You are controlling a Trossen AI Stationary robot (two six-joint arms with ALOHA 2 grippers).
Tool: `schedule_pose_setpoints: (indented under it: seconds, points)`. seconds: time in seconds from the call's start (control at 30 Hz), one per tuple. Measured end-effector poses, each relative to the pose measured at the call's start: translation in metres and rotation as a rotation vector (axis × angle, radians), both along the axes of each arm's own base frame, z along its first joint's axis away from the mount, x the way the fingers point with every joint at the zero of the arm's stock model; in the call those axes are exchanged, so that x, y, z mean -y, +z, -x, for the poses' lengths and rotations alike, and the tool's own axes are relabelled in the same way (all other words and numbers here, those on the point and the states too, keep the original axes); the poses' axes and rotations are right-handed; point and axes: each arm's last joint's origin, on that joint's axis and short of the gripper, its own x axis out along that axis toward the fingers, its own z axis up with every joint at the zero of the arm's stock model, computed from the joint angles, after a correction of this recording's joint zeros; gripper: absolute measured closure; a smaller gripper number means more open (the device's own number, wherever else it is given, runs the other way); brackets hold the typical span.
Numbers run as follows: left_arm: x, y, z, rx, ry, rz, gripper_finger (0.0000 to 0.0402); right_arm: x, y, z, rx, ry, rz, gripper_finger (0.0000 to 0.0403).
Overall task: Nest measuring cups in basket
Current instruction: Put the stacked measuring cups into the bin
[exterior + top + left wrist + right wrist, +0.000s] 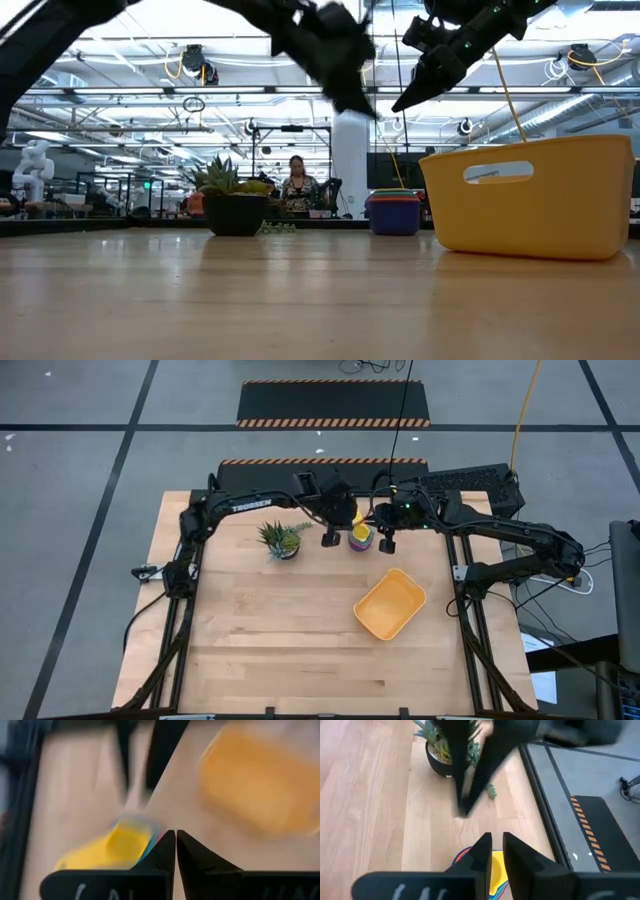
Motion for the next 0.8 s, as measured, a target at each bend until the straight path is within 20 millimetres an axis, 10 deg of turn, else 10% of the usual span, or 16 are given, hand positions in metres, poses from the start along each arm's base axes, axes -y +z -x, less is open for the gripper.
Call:
schedule_pose_setpoints:
  seconds: [0.27,0.47,0.8]
  points:
    - [0.059,0.050,-0.001,0.311,-0.078,0.057,0.0380,-0.009,0.007,0.009,0.002,0.017,-0.008,0.0353]
    - [0.075,0.075,0.026,0.476,0.208,0.003,0.0380,-0.025,0.018,0.035,-0.023,-0.003,-0.076,0.0353]
    - [0.103,0.023,0.086,0.971,0.397,0.073,0.0380,-0.031,0.040,0.054,0.097,-0.060,0.027,0.0353]
